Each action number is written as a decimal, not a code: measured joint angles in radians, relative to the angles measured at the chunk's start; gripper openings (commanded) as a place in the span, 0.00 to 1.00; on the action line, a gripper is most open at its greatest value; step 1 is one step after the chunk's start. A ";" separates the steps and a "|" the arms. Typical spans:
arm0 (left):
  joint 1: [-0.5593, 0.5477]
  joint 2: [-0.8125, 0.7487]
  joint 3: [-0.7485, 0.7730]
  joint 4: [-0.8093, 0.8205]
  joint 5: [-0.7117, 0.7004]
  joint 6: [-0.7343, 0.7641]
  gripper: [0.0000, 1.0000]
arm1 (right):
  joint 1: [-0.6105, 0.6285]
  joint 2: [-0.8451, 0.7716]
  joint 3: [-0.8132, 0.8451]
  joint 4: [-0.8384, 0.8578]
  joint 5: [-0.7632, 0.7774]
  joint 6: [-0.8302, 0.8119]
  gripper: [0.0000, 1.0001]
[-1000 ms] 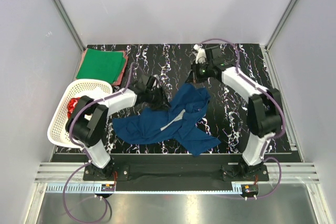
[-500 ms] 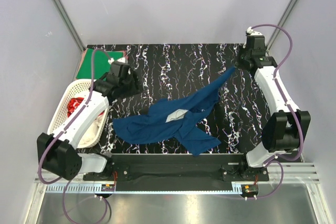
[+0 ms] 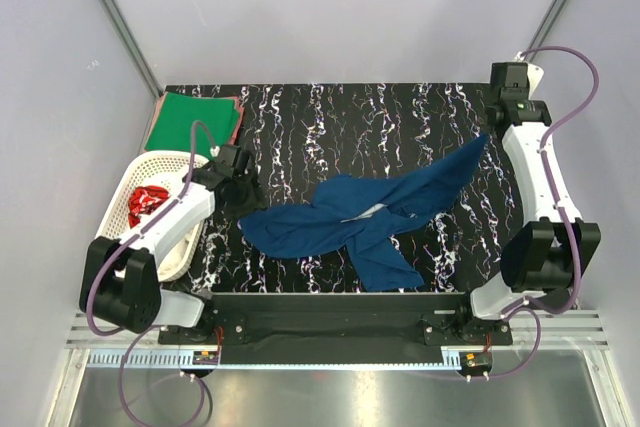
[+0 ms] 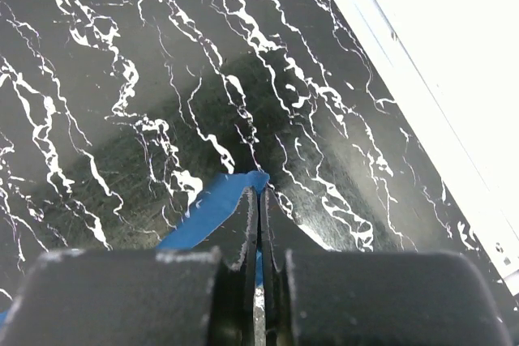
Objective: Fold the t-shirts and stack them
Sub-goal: Flatten the tshirt out
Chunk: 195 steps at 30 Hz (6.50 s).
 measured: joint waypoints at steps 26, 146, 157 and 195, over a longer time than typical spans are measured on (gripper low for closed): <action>-0.250 -0.329 -0.380 0.083 0.024 -0.209 0.31 | -0.042 -0.113 -0.109 -0.038 -0.045 0.076 0.00; -0.019 0.529 0.393 0.107 0.327 0.341 0.48 | -0.048 -0.164 -0.140 0.036 -0.262 0.094 0.00; -0.019 0.561 0.393 0.099 0.302 0.336 0.31 | -0.048 -0.167 -0.146 0.039 -0.262 0.094 0.00; 0.004 -0.334 1.028 -0.074 -0.109 0.205 0.00 | -0.048 -0.607 0.454 0.247 -0.133 0.066 0.00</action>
